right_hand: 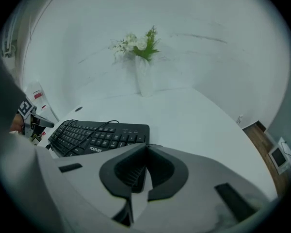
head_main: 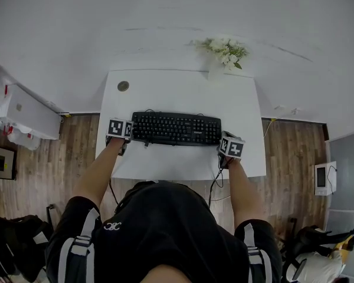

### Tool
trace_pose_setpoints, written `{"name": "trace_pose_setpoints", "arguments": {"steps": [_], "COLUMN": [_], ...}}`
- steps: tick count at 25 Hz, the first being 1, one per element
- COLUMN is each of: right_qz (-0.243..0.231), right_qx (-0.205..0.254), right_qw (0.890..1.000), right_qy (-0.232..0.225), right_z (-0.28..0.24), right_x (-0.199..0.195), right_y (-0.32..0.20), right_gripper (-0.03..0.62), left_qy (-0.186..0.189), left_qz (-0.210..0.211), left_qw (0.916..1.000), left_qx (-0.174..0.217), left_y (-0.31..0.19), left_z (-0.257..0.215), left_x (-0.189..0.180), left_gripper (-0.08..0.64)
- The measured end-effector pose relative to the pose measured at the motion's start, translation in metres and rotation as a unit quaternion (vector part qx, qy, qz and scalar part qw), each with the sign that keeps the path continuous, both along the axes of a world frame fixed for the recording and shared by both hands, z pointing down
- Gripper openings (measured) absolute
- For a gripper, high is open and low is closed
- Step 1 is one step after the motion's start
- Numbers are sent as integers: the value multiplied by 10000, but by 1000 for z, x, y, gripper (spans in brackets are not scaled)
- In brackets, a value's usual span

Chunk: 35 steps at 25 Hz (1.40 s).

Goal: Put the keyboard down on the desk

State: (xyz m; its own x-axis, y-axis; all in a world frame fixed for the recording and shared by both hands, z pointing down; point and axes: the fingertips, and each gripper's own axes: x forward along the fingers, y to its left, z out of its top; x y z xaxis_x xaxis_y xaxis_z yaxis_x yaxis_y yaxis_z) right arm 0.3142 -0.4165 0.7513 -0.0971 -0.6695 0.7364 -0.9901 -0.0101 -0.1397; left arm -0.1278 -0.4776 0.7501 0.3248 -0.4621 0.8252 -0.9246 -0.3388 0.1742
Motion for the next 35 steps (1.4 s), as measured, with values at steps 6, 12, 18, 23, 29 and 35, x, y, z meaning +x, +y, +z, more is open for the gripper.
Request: {"name": "trace_pose_setpoints", "arguments": {"steps": [6, 12, 18, 23, 29, 35], "right_qz": [-142, -526, -425, -396, -708, -733], "right_qx": [487, 1354, 2493, 3298, 4179, 4306], "right_qw": [9987, 9894, 9673, 9426, 9051, 8986], "right_qy": [34, -39, 186, 331, 336, 418], "right_z": [-28, -90, -175, -246, -336, -345], "right_x": [-11, -46, -65, -81, -110, -122], "right_y": [1, -15, -40, -47, -35, -17], "right_gripper": [5, 5, 5, 5, 3, 3], "left_qy": [87, 305, 644, 715, 715, 930], "left_qz": [-40, -10, -11, 212, 371, 182], "left_qw": [9989, 9924, 9750, 9507, 9118, 9136], "left_qx": [452, 1188, 2125, 3011, 4026, 3955], "left_y": [4, -6, -24, -22, -6, 14], "left_z": [-22, -71, -150, -230, -319, -312], "left_x": [8, 30, 60, 85, 104, 105], "left_gripper": [0, 0, 0, 0, 0, 0]}}
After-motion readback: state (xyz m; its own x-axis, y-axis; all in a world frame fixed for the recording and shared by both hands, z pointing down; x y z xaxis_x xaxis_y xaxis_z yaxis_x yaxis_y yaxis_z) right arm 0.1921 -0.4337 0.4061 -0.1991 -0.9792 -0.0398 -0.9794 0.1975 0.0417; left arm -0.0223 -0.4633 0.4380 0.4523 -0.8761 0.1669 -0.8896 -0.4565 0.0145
